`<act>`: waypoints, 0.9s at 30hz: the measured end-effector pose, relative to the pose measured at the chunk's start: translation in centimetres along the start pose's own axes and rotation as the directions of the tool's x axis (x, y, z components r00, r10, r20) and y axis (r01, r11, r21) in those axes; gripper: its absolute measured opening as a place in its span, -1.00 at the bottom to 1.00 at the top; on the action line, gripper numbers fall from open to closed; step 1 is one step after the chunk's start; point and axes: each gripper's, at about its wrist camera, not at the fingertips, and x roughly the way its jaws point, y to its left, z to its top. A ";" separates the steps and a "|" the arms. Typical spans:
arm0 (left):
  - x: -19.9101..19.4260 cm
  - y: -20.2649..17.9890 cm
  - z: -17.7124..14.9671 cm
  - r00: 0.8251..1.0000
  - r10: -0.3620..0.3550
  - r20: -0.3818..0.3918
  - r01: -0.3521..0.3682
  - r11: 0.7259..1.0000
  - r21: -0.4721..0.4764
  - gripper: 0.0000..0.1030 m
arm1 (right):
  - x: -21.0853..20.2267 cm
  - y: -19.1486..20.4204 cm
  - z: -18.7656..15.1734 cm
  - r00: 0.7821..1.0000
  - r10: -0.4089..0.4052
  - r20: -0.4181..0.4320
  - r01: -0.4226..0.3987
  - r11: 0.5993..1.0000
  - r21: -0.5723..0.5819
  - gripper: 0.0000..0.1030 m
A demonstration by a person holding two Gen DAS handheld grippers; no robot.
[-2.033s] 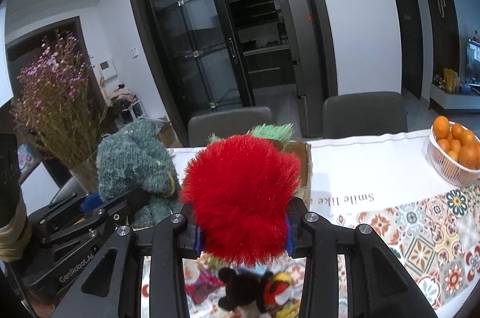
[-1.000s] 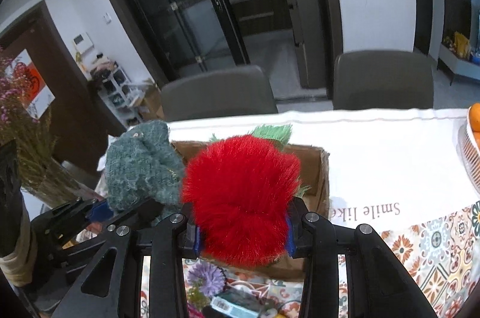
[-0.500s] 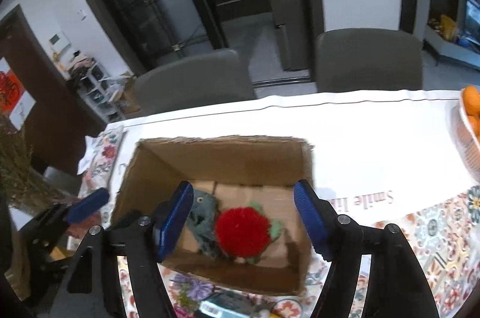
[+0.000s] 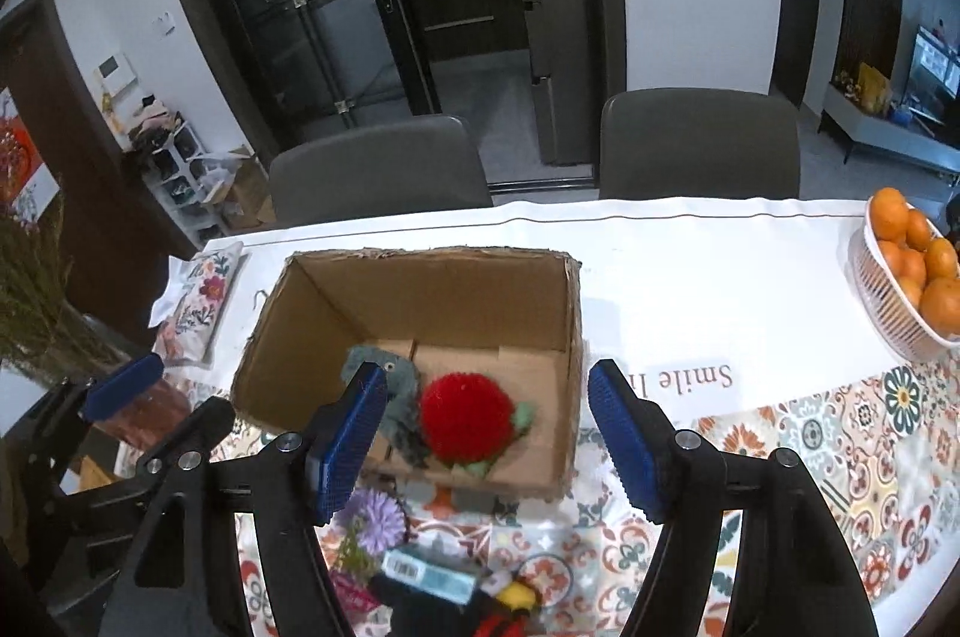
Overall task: Organize soft objects
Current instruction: 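Open both tools to release the toys and withdraw from the box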
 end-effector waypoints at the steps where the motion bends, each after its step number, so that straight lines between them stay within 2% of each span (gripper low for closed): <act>1: -0.4 -0.1 -0.2 1.000 0.003 -0.001 -0.003 1.000 0.005 0.28 | -0.5 0.1 -0.3 1.000 0.004 0.000 -0.004 1.000 -0.005 0.38; 7: -2.6 -0.2 -1.9 1.000 0.024 -0.007 -0.023 0.999 0.027 0.30 | -2.6 0.9 -2.0 1.000 -0.003 0.002 0.003 0.999 -0.036 0.38; 17: -5.2 0.1 -5.3 0.999 0.018 -0.029 -0.017 1.000 0.020 0.35 | -4.8 1.9 -4.9 1.000 0.004 -0.022 -0.005 0.998 -0.059 0.38; 27: -5.9 -0.2 -8.4 0.996 0.021 -0.091 -0.016 0.998 0.056 0.37 | -4.3 2.1 -8.2 0.993 -0.009 -0.121 0.000 0.998 -0.070 0.38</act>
